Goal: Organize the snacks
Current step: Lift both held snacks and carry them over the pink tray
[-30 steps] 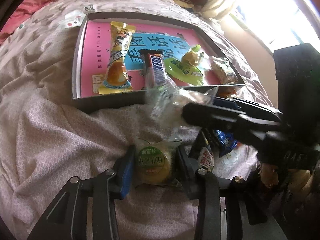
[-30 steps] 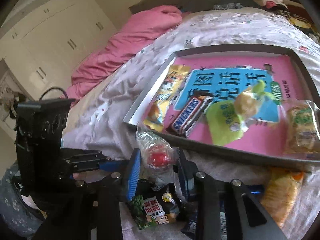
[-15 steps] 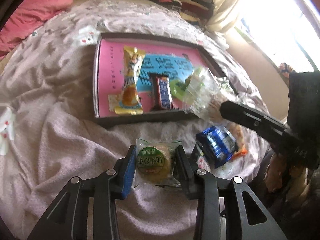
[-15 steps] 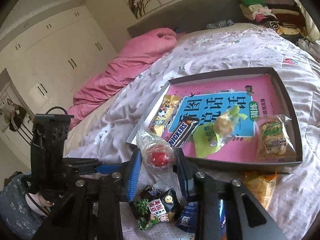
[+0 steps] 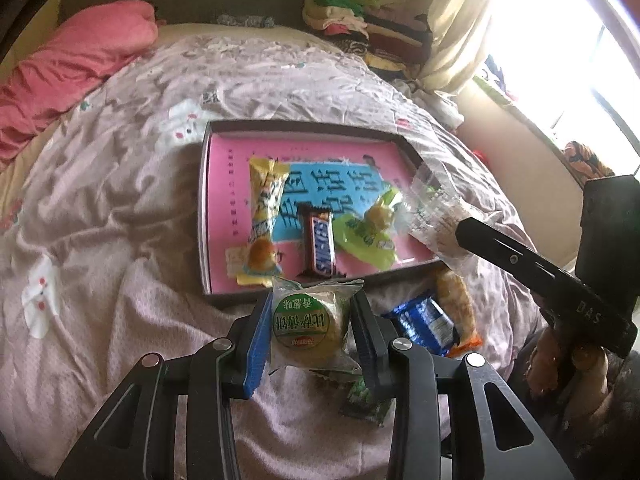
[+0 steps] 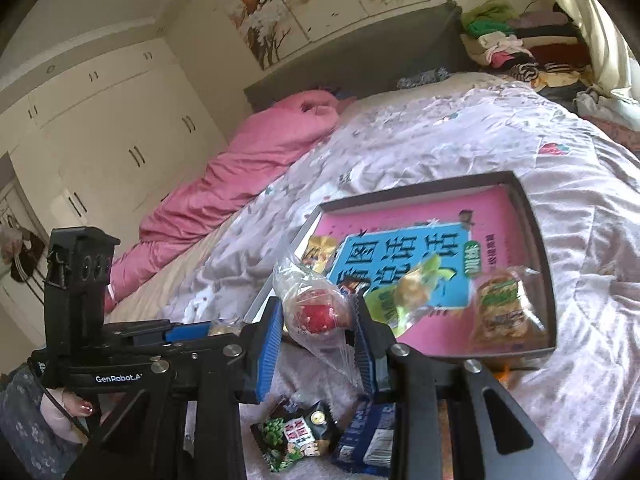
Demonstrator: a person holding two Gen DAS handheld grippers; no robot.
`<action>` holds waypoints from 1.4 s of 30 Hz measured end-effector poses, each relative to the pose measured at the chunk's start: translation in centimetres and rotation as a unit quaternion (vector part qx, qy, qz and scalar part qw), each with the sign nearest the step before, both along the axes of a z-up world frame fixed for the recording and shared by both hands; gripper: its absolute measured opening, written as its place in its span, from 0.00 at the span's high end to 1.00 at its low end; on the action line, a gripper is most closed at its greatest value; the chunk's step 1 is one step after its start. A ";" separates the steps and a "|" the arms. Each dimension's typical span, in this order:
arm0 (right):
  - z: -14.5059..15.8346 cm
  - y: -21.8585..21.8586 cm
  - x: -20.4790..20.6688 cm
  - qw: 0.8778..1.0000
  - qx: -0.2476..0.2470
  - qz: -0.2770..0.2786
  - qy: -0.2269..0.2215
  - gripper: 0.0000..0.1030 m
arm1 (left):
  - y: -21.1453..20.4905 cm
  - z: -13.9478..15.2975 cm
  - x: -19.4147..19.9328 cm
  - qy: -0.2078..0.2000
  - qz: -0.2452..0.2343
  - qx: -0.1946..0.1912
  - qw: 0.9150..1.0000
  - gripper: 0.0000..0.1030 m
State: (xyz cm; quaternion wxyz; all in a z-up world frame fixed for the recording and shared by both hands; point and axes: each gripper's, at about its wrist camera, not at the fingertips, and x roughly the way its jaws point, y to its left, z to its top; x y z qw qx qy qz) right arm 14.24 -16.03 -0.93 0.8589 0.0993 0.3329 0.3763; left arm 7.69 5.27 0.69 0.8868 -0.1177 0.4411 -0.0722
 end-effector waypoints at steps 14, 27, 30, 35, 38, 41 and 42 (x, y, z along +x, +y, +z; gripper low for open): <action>1.5 -2.5 0.7 0.999 0.024 -0.035 -0.024 0.67 | -1.8 2.2 1.7 -0.028 0.005 0.027 0.999 0.62; 1.9 -4.2 1.2 0.997 0.037 -0.065 -0.029 0.67 | -3.0 2.7 3.2 -0.036 0.005 0.031 0.999 0.62; 2.0 -4.4 1.6 0.996 0.040 -0.070 -0.027 0.67 | -3.1 2.8 3.7 -0.037 0.006 0.033 0.999 0.62; 1.9 -4.8 2.0 0.996 0.043 -0.077 -0.023 0.67 | -3.2 2.6 4.1 -0.035 0.008 0.034 0.999 0.62; 1.9 -5.0 2.2 0.995 0.044 -0.082 -0.022 0.67 | -3.2 2.3 4.7 -0.033 0.010 0.034 0.999 0.62; 1.9 -5.1 2.4 0.995 0.044 -0.086 -0.022 0.67 | -3.2 1.9 5.2 -0.028 0.012 0.034 0.999 0.62; 1.9 -5.2 2.4 0.995 0.045 -0.087 -0.021 0.67 | -3.2 1.8 5.4 -0.027 0.013 0.033 0.999 0.62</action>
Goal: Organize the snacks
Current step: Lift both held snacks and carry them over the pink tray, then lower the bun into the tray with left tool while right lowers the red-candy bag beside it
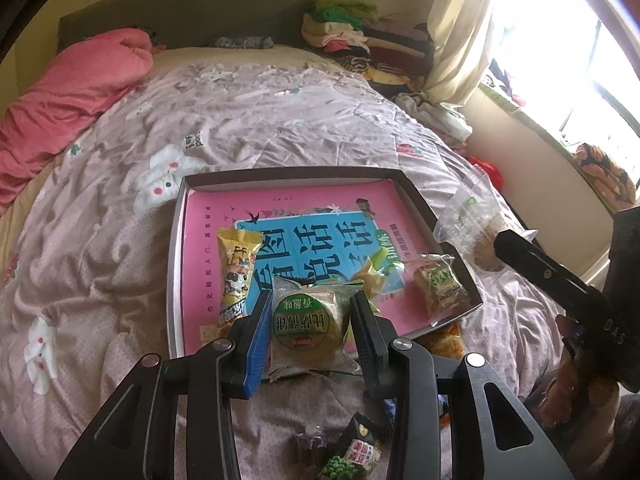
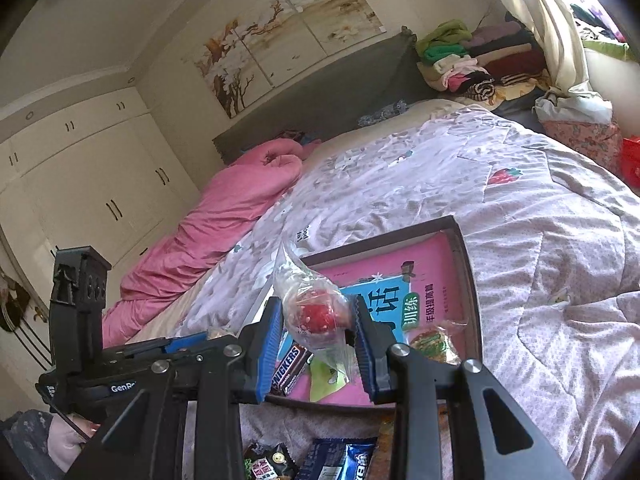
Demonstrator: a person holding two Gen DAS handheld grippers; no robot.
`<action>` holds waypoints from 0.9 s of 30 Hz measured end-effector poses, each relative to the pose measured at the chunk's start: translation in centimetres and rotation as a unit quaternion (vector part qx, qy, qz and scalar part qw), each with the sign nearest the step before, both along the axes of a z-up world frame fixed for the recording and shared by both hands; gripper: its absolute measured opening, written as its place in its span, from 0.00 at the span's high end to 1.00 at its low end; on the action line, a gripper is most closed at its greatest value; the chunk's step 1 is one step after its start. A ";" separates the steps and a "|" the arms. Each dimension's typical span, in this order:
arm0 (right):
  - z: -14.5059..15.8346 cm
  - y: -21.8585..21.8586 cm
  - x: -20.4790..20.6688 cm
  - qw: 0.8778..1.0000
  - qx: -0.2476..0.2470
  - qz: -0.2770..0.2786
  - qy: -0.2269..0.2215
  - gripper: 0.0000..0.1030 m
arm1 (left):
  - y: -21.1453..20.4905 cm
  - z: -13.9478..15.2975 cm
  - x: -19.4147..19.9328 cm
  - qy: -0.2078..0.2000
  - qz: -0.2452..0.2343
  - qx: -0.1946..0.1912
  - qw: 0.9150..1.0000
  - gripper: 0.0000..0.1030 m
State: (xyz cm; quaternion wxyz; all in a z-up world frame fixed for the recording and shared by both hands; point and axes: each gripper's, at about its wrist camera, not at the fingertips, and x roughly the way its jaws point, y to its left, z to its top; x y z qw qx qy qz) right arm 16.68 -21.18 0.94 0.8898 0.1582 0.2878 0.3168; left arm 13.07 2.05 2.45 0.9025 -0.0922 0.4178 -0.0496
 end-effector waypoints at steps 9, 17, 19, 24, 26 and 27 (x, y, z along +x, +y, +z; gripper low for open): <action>-0.2 -0.1 0.4 1.000 0.002 -0.006 0.006 0.67 | 0.2 -1.2 1.1 0.009 0.003 -0.005 1.000 0.62; -1.2 -0.1 1.5 1.000 0.004 -0.009 0.028 0.67 | 0.6 -3.1 2.1 0.025 0.009 -0.012 1.000 0.62; -1.6 0.1 1.8 0.999 0.004 -0.009 0.036 0.67 | 0.8 -3.6 2.2 0.028 0.010 -0.012 0.999 0.62; -2.5 0.7 2.2 0.999 -0.002 -0.001 0.049 0.67 | 1.1 -4.6 2.5 0.035 0.015 -0.008 0.999 0.62; -2.8 1.0 2.4 0.998 -0.005 0.004 0.055 0.67 | 1.1 -4.9 2.6 0.036 0.016 -0.003 0.999 0.62; -3.0 1.2 2.5 0.998 -0.005 0.009 0.060 0.67 | 1.2 -5.0 2.6 0.036 0.018 -0.001 0.999 0.62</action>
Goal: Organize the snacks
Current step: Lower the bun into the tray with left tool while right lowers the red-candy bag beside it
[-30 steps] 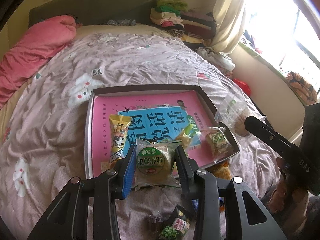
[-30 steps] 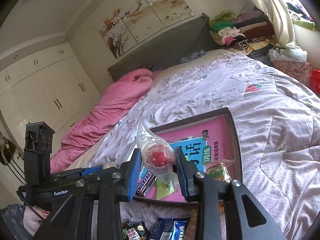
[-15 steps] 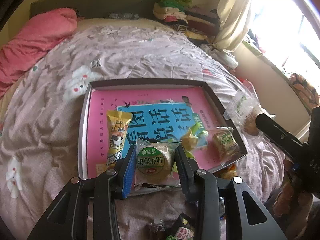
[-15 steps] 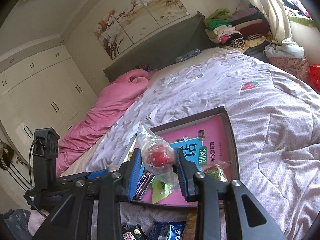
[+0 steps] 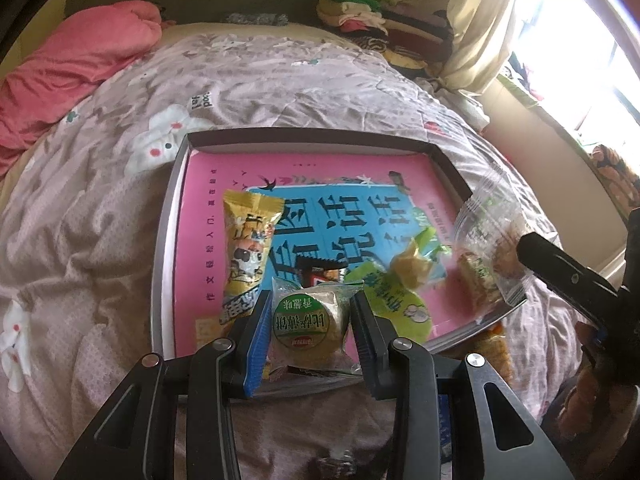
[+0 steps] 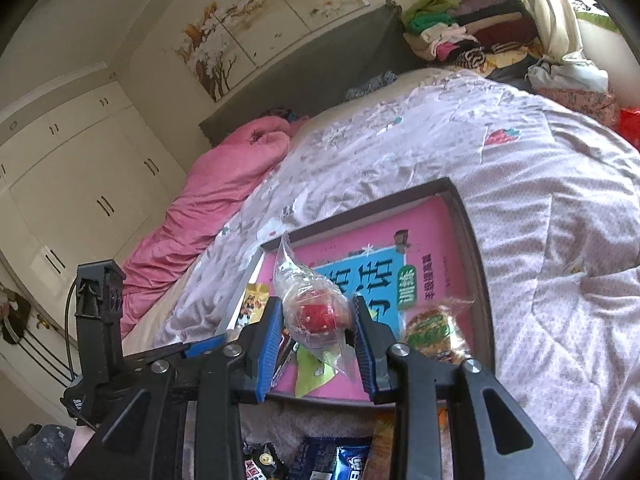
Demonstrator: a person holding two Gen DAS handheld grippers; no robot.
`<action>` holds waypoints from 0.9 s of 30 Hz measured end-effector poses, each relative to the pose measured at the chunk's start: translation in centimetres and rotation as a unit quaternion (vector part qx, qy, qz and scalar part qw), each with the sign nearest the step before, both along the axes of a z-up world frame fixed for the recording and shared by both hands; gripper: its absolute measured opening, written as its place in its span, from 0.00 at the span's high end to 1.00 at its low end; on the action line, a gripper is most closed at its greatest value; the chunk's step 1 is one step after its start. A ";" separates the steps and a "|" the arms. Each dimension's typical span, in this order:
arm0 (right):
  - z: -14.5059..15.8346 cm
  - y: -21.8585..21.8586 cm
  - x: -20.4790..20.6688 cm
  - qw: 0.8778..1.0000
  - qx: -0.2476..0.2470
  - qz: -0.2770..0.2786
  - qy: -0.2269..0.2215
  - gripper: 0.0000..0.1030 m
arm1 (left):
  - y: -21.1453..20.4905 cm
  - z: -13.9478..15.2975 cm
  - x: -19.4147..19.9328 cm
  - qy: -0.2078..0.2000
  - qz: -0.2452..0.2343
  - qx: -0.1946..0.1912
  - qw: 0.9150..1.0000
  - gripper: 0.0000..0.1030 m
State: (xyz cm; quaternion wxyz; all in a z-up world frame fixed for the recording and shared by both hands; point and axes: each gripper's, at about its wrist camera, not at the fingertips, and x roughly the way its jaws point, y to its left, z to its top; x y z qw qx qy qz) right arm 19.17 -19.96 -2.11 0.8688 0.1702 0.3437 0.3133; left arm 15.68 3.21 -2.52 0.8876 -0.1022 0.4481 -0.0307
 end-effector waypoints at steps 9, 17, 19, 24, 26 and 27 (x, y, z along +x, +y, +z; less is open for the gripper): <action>-1.9 2.2 0.5 0.998 -0.019 0.041 0.032 0.67 | 0.5 -0.9 0.2 0.004 0.006 0.003 1.000 0.62; -2.7 3.4 0.4 0.997 -0.041 0.051 0.034 0.67 | 0.6 -1.2 0.3 0.004 0.009 0.003 1.000 0.62; -2.8 3.4 0.4 0.997 -0.044 0.048 0.034 0.67 | 0.7 -1.2 0.3 0.005 0.010 0.004 1.000 0.62; -3.1 3.3 0.6 0.997 -0.066 0.036 0.030 0.67 | 0.8 -1.4 0.4 0.006 0.013 0.007 1.000 0.62; -3.2 3.3 0.6 0.997 -0.068 0.035 0.028 0.67 | 0.8 -1.4 0.4 0.006 0.013 0.008 1.000 0.62; -3.2 3.3 0.6 0.996 -0.072 0.035 0.027 0.67 | 0.8 -1.4 0.4 0.006 0.013 0.008 1.000 0.62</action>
